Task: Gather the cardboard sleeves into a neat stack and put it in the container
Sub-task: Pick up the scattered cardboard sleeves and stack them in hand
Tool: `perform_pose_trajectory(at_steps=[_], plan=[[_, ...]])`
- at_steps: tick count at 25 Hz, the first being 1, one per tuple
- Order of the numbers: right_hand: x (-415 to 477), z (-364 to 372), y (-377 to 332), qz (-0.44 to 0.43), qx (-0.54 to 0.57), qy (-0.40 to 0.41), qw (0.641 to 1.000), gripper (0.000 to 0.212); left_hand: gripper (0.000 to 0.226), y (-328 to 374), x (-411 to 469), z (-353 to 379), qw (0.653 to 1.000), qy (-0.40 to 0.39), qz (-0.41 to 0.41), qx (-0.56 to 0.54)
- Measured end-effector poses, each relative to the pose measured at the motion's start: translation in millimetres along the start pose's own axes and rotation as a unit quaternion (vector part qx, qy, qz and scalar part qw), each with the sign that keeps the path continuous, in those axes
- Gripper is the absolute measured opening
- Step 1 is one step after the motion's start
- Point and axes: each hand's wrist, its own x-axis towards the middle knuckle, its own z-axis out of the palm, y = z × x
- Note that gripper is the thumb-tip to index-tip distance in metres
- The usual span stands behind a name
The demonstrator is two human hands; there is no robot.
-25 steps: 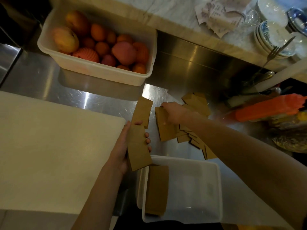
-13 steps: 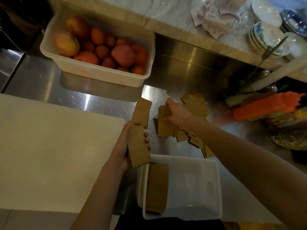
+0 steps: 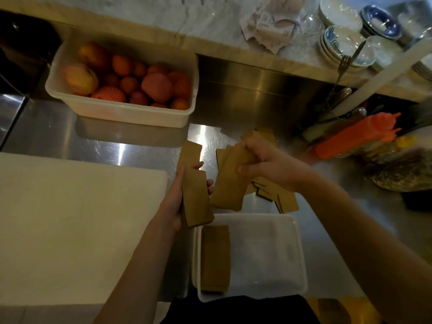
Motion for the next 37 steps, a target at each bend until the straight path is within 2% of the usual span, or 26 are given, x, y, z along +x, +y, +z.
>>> perform_pose_trajectory(at_steps=[3, 7, 13, 17, 19, 21, 23, 26, 28, 33, 37], plan=[[-4.6, 22.5, 5.7, -0.019, -0.052, -0.03, 0.998, 0.034, 0.077, -7.7, -2.3, 10.9, 0.999, -0.035, -0.014, 0.017], [0.3, 49.0, 19.7, -0.059, -0.167, 0.033, 0.984, 0.047, 0.063, -15.7, -9.9, 21.0, 0.997, -0.059, -0.042, 0.024], [-3.6, 68.8, 28.0, -0.077, -0.22, 0.06, 0.971, 0.052, 0.061, -26.8, -13.8, 23.4, 0.996, -0.067, -0.042, 0.039], [-3.0, 60.2, 31.3, -0.101, -0.212, 0.082, 0.969, 0.043, 0.069, -30.1, -10.5, 24.1, 0.997, -0.07, -0.021, 0.018], [1.6, 45.9, 35.9, -0.1, -0.179, 0.138, 0.969, 0.045, 0.056, -28.1, -8.5, 22.3, 0.996, -0.086, 0.005, -0.014], [9.9, 29.5, 42.7, -0.068, -0.146, 0.187, 0.969, 0.051, 0.051, -24.2, -6.6, 17.6, 0.996, -0.081, 0.005, -0.042], [24.9, 16.9, 54.9, -0.03, -0.156, 0.197, 0.967, 0.055, 0.064, -20.9, -4.0, 13.1, 0.996, -0.076, 0.006, -0.047], [55.8, 6.7, 76.3, 0.017, -0.215, 0.167, 0.962, 0.064, 0.094, -19.3, -0.3, 10.1, 0.996, -0.072, -0.002, -0.05], [74.9, 3.4, 87.1, 0.04, -0.27, 0.141, 0.952, 0.069, 0.104, -20.3, 0.8, 9.7, 0.995, -0.07, -0.01, -0.067], [118.1, 5.3, 96.1, 0.035, -0.411, 0.117, 0.904, 0.064, 0.111, -20.5, 3.6, 2.3, 0.995, -0.049, -0.021, -0.086], [140.2, 16.1, 99.1, 0.044, -0.483, 0.086, 0.87, 0.078, 0.112, -16.8, 6.1, 3.3, 0.996, -0.045, -0.021, -0.075]])
